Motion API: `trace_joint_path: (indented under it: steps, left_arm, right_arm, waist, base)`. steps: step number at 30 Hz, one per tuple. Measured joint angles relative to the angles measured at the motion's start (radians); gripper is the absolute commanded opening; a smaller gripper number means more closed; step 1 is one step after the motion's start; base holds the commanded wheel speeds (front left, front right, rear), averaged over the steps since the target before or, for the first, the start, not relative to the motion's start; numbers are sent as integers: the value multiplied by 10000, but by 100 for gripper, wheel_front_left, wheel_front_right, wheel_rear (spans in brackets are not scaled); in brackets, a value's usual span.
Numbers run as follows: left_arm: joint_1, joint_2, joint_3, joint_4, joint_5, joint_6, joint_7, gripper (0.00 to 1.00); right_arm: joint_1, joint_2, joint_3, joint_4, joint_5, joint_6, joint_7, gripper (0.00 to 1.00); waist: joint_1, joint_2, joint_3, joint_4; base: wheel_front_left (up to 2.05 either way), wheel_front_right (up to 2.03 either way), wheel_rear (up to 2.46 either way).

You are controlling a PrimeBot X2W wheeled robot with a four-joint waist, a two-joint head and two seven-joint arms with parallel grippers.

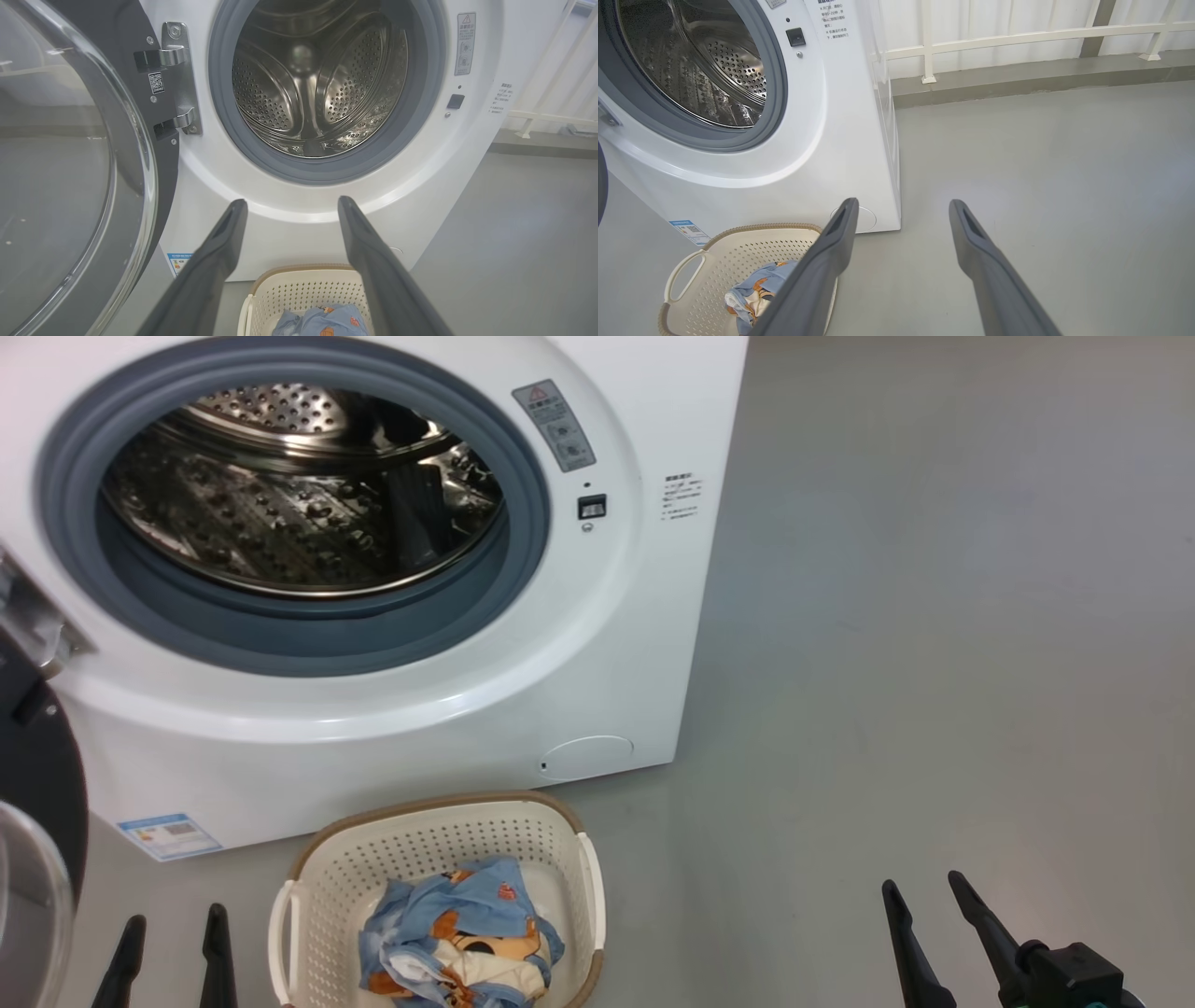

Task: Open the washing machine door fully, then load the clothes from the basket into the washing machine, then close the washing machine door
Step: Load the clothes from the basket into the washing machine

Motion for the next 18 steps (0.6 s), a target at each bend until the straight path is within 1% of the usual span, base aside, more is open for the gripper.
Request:
trace_joint_path:
  steps: [10, 18]
  left_arm:
    - [14, 351, -265, -343, -125, 0, 0, 100]
    - [9, 752, -665, -267, -629, 0, 0, 100]
  right_arm:
    - [1, 0, 134, 8, 105, 0, 0, 100]
    - [-39, 0, 270, -2, 272, 0, 0, 100]
  waist:
    - [0, 0, 180, -403]
    - [0, 0, 604, -661]
  base:
    - [0, 0, 0]
    - [0, 0, 0]
